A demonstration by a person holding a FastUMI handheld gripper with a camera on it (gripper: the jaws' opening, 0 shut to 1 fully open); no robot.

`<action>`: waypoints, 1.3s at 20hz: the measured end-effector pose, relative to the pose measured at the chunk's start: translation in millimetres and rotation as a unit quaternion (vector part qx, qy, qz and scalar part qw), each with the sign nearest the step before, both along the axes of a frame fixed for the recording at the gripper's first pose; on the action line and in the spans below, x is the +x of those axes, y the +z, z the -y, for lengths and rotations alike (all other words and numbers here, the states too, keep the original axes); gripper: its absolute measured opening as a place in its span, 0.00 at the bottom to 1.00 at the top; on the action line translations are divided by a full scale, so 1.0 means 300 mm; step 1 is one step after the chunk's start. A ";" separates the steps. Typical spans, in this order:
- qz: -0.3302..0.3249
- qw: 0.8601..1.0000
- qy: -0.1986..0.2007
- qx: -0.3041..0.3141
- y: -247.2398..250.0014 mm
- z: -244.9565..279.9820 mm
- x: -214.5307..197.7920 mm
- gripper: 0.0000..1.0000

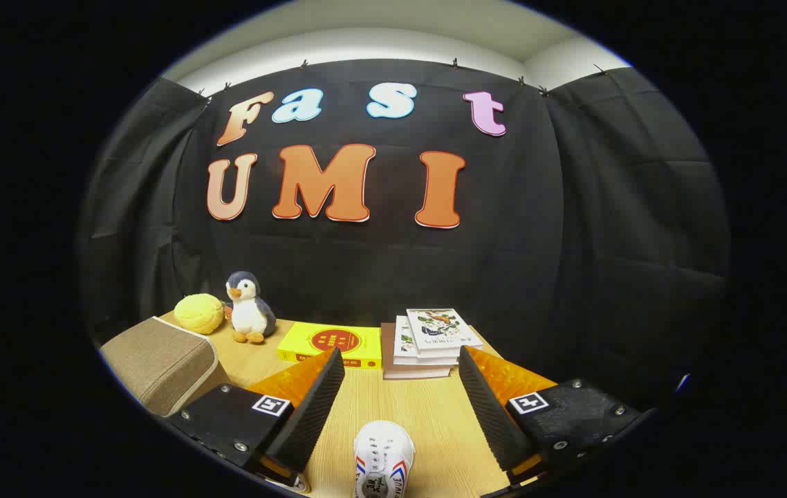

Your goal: Open the storage box then place both shoes into the box .Put the left shoe in first, then the right shoe, with the right side of both shoes facing outward in a uniform manner.

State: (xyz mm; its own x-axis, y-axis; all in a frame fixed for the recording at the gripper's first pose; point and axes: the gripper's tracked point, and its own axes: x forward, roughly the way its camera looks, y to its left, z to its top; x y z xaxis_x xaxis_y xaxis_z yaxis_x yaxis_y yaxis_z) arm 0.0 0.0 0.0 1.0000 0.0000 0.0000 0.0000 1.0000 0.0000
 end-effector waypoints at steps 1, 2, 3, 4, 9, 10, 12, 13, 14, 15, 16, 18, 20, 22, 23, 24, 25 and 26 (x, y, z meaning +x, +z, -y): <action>0.001 1.000 -0.001 0.000 0.005 0.006 -0.006 0.99; 0.003 1.000 0.000 0.000 0.013 0.011 -0.010 0.99; 0.004 1.000 0.000 -0.001 0.020 0.019 -0.014 0.99; 0.007 1.000 -0.001 -0.002 0.028 0.027 -0.016 0.99; 0.014 1.000 -0.004 -0.001 0.048 0.054 -0.022 0.99; 0.013 1.000 -0.004 0.001 0.052 0.057 -0.022 0.99; 0.014 1.000 -0.001 0.001 0.058 0.062 -0.019 0.99; 0.016 1.000 0.002 -0.003 0.061 0.065 -0.013 0.99; 0.019 1.000 0.003 -0.008 0.067 0.070 -0.001 0.99; 0.020 1.000 0.004 -0.009 0.072 0.074 0.011 0.99; 0.016 1.000 0.003 -0.005 0.076 0.080 0.025 0.99; 0.013 1.000 0.004 0.009 0.089 0.073 0.039 0.99; 0.023 1.000 0.006 0.009 0.106 0.064 0.049 0.99; 0.009 1.000 0.022 0.005 0.079 0.033 0.066 0.99; 0.005 1.000 0.030 0.004 0.084 0.023 0.073 0.99; 0.001 0.999 0.032 0.007 0.090 0.022 0.080 0.99; 0.002 0.999 0.038 0.016 0.101 0.012 0.084 0.99; 0.006 0.998 0.049 0.030 0.118 -0.007 0.085 0.99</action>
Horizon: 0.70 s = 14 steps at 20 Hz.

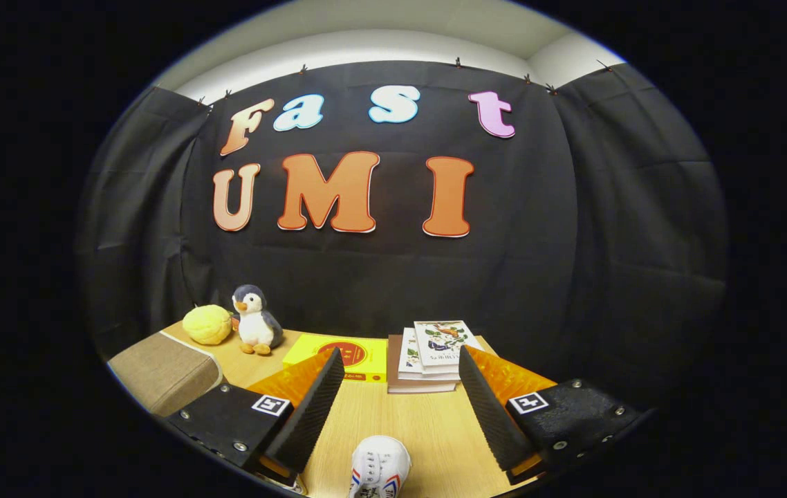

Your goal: Open the storage box then place both shoes into the box .Put the left shoe in first, then the right shoe, with the right side of both shoes facing outward in a uniform manner.

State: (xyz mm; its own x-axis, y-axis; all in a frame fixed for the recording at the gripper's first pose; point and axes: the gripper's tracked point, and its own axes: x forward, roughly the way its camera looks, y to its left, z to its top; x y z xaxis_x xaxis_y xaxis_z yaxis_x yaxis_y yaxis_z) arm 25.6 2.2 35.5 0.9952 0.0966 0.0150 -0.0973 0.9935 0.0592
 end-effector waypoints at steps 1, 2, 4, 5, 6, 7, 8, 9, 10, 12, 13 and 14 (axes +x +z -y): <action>0.000 1.000 0.013 0.014 0.000 -0.028 0.003 0.99; -0.006 0.999 0.028 0.024 -0.014 -0.057 0.002 0.99; -0.030 0.997 0.063 0.033 -0.078 -0.119 0.003 0.99; -0.047 0.994 0.085 0.039 -0.112 -0.157 -0.007 0.99; -0.065 0.991 0.108 0.051 -0.146 -0.198 -0.013 0.99; -0.084 0.986 0.130 0.066 -0.181 -0.239 -0.016 0.99; -0.104 0.979 0.152 0.085 -0.215 -0.284 -0.020 0.99; -0.128 0.970 0.175 0.107 -0.260 -0.331 -0.023 0.99; -0.157 0.958 0.200 0.133 -0.305 -0.385 -0.033 0.99; -0.219 0.925 0.244 0.193 -0.382 -0.490 -0.061 0.98; -0.242 0.907 0.262 0.224 -0.409 -0.535 -0.071 0.98; -0.262 0.888 0.279 0.254 -0.434 -0.585 -0.082 0.98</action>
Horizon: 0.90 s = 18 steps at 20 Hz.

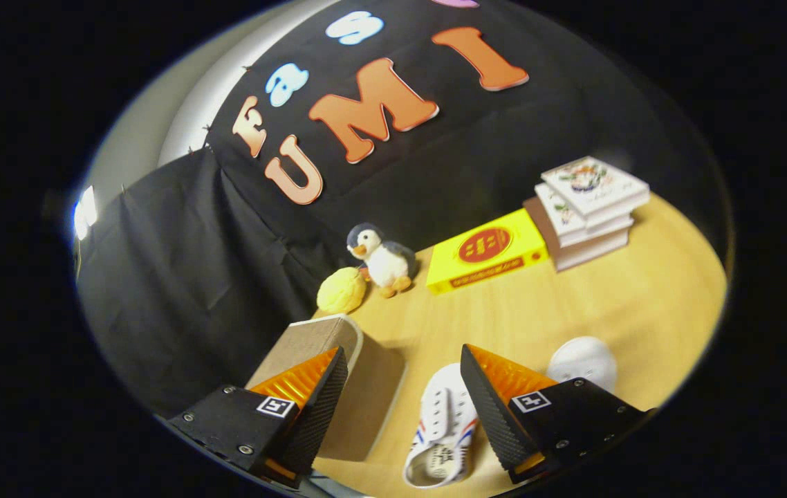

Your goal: Open the storage box then place both shoes into the box .Put the left shoe in first, then the right shoe, with the right side of both shoes facing outward in a uniform manner.

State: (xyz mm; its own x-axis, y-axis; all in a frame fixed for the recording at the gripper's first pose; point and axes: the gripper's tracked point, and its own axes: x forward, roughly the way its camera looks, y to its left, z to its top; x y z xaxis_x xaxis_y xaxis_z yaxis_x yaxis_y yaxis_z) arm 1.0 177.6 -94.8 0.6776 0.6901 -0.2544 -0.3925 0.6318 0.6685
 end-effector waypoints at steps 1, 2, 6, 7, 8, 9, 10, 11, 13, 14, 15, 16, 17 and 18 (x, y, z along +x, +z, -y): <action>-0.028 0.999 0.018 0.026 -0.020 -0.046 -0.023 0.98; -0.055 0.997 0.035 0.049 -0.045 -0.090 -0.044 0.98; -0.128 0.982 0.096 0.098 -0.139 -0.244 -0.110 0.98; -0.142 0.978 0.108 0.110 -0.142 -0.277 -0.120 0.98; -0.152 0.973 0.120 0.127 -0.136 -0.312 -0.128 0.98; -0.164 0.966 0.135 0.146 -0.131 -0.337 -0.150 0.98; -0.174 0.960 0.149 0.163 -0.126 -0.364 -0.163 0.98; -0.182 0.954 0.160 0.175 -0.124 -0.392 -0.179 0.98; -0.195 0.945 0.176 0.195 -0.119 -0.436 -0.197 0.97; -0.199 0.943 0.174 0.204 -0.116 -0.440 -0.193 0.97; -0.205 0.937 0.176 0.221 -0.103 -0.452 -0.190 0.97; -0.211 0.933 0.174 0.233 -0.099 -0.453 -0.182 0.97; -0.213 0.930 0.170 0.245 -0.088 -0.448 -0.181 0.96; -0.211 0.928 0.168 0.259 -0.067 -0.448 -0.172 0.95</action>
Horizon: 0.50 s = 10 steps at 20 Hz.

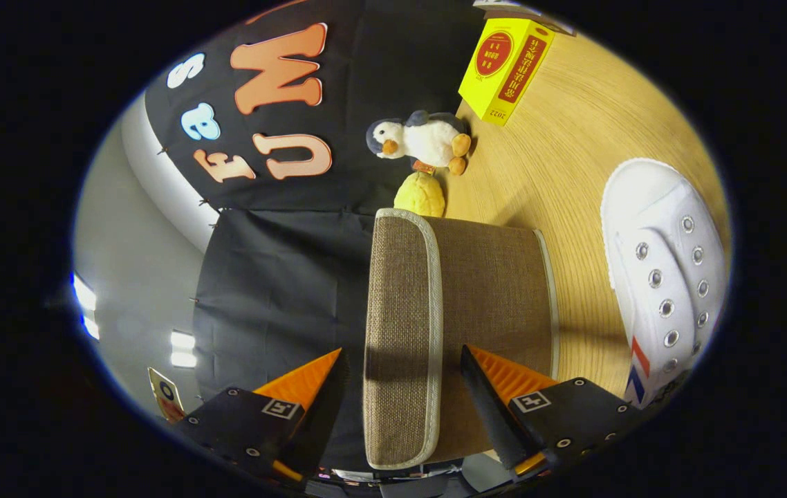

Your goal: Open the storage box then place both shoes into the box .Put the left shoe in first, then the right shoe, with the right side of both shoes facing outward in a uniform manner.

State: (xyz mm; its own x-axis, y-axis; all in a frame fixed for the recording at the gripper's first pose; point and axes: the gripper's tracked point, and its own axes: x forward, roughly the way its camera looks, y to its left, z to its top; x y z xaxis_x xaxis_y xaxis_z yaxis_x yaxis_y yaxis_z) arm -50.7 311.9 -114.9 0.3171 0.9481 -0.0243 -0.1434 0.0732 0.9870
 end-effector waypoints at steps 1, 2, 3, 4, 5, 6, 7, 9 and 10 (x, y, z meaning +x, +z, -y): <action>0.001 1.000 -0.006 0.010 0.024 0.016 -0.001 0.92; 0.005 1.000 -0.012 0.006 0.026 0.014 0.007 0.90; 0.010 1.000 -0.013 -0.002 0.017 0.017 0.004 0.84; 0.010 1.000 -0.014 -0.008 0.010 0.024 0.003 0.81; 0.006 1.000 -0.015 -0.007 0.015 0.039 0.002 0.71; 0.001 1.000 -0.018 -0.001 0.025 0.050 0.005 0.65; -0.001 1.000 -0.025 0.008 0.039 0.066 0.002 0.47; 0.003 0.999 -0.037 0.024 0.077 0.082 -0.003 0.27; 0.005 0.998 -0.045 0.032 0.101 0.088 0.002 0.19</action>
State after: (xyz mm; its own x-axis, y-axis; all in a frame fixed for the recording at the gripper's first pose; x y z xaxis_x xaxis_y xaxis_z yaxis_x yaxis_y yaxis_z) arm -50.2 285.4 -84.7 0.4012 0.9151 0.0398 -0.1493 0.0225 0.9885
